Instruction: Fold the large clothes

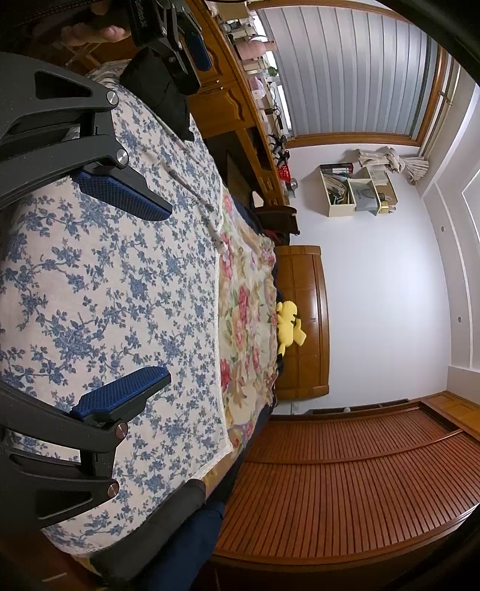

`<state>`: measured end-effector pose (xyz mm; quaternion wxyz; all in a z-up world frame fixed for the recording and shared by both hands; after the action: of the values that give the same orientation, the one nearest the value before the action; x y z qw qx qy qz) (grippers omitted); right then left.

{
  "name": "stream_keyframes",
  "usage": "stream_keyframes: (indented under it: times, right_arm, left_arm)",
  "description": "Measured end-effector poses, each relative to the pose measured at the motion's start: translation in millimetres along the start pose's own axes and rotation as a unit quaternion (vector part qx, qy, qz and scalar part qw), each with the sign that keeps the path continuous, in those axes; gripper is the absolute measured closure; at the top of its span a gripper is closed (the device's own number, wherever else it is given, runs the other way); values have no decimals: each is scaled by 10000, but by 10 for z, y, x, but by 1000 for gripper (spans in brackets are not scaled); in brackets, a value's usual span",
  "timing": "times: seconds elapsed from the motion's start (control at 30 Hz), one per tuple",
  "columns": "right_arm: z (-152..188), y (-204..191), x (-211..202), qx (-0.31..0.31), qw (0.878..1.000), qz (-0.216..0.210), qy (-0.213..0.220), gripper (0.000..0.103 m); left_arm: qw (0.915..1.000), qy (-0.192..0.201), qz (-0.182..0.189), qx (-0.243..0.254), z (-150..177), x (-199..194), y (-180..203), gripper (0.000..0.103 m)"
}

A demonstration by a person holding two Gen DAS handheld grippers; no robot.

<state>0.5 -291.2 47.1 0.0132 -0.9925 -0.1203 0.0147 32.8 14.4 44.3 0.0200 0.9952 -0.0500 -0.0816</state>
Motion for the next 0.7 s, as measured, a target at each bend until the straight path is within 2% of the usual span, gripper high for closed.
stream_keyframes:
  times: [0.7]
  right_arm:
    - [14,14,32,10,10000,17,8,20]
  left_arm:
    - [10000,-1,2,1,5,-2,-9,0]
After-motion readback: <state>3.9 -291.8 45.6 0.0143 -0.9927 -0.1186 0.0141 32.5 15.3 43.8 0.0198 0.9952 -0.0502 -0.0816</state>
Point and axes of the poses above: each gripper's, at about its wrist camera, not at the fingertips, and x roughly the way its jaws point, y to its right, z to its underside, the point moved 1 cm from there along x, roughly the way its jaws point, and after that the axes turned 11 degrees about y, right-handed, at the moved point
